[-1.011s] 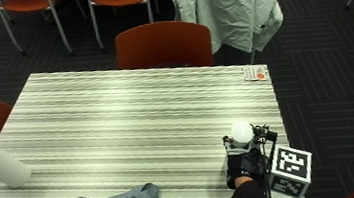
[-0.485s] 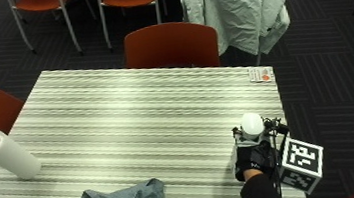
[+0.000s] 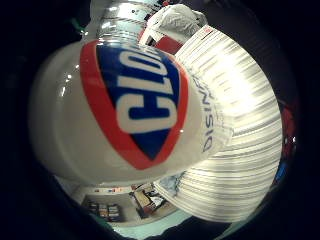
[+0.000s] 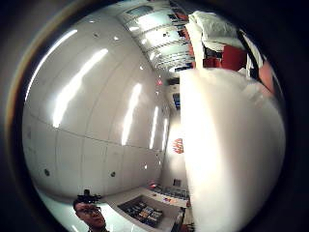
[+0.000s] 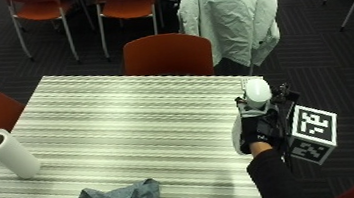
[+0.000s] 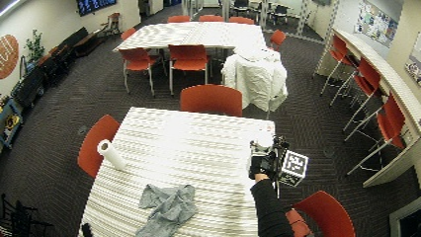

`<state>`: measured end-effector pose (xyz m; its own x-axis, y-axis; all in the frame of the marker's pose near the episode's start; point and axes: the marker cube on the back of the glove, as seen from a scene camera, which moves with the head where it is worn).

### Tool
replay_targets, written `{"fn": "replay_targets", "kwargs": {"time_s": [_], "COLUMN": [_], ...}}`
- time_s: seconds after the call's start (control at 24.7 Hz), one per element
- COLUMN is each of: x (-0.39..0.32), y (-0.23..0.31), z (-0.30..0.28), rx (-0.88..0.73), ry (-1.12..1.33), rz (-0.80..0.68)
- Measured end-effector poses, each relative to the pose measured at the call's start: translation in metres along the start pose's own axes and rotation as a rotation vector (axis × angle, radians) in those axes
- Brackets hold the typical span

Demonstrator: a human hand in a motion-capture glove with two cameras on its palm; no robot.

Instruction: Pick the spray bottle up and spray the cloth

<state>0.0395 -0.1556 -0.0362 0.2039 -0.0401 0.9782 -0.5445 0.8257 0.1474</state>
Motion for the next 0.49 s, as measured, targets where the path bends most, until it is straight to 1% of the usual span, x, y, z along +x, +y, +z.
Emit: {"fn": "replay_targets", "kwargs": {"time_s": [0.16,0.49], "x": [0.007,0.019], "y": [0.012,0.073], "z": [0.011,0.087], "rx": [-0.047,-0.293], "ry": [0.027,0.039], "rz": [0.019,0.036]}}
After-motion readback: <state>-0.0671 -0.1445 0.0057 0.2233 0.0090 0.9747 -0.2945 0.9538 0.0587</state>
